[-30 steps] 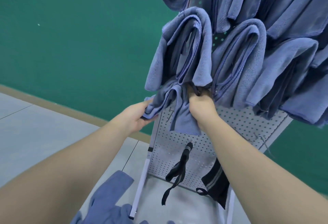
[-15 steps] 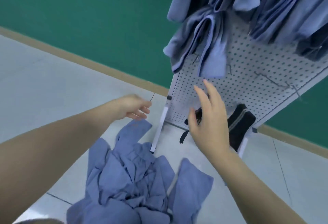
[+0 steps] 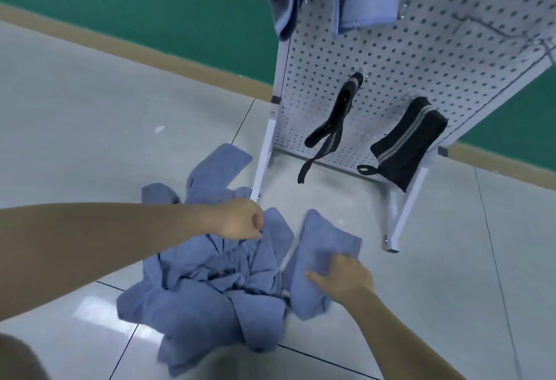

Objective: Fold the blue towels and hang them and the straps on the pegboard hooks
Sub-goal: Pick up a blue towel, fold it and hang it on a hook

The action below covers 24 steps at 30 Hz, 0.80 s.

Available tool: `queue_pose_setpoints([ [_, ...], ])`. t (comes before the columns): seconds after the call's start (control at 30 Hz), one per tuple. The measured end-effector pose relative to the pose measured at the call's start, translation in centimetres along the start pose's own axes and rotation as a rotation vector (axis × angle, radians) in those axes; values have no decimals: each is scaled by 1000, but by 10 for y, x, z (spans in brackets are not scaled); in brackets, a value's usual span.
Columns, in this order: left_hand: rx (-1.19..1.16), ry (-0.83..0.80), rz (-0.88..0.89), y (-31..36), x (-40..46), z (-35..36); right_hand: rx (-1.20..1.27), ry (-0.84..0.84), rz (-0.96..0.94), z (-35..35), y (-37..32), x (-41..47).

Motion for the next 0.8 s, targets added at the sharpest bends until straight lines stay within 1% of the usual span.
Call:
queue_pose_setpoints([
  [0.07,-3,-8,21,11,5,5,56,-40,-42,13,0,3],
  [0.17,-3,-20,16,19,9,5,260,14,-122,1,-8,8],
  [0.3,-81,7,-15,27,6,-20,529,121,-305,-61,-42,-3],
  [0.37,-165,36,-15,40,-2,-43,634,99,-353,-96,-61,-11],
  [0.43,-241,63,-5,58,-11,-67,687,63,-420,-128,-83,-27],
  [0.53,-349,119,33,87,-33,-100,724,60,-529,-177,-110,-64],
  [0.67,-412,276,91,124,-82,-141,734,98,-648,-236,-133,-127],
  [0.8,-447,415,86,152,-141,-170,795,138,-734,-284,-138,-191],
])
Point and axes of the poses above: each hand's wrist, its own x-axis towards the middle knuckle, its own z-axis out of the palm, y = z × x, the point moved 10 cm from there along x, towards the middle knuckle, and after that the axes turned 15 degrees about x, right-handed, at the moved point
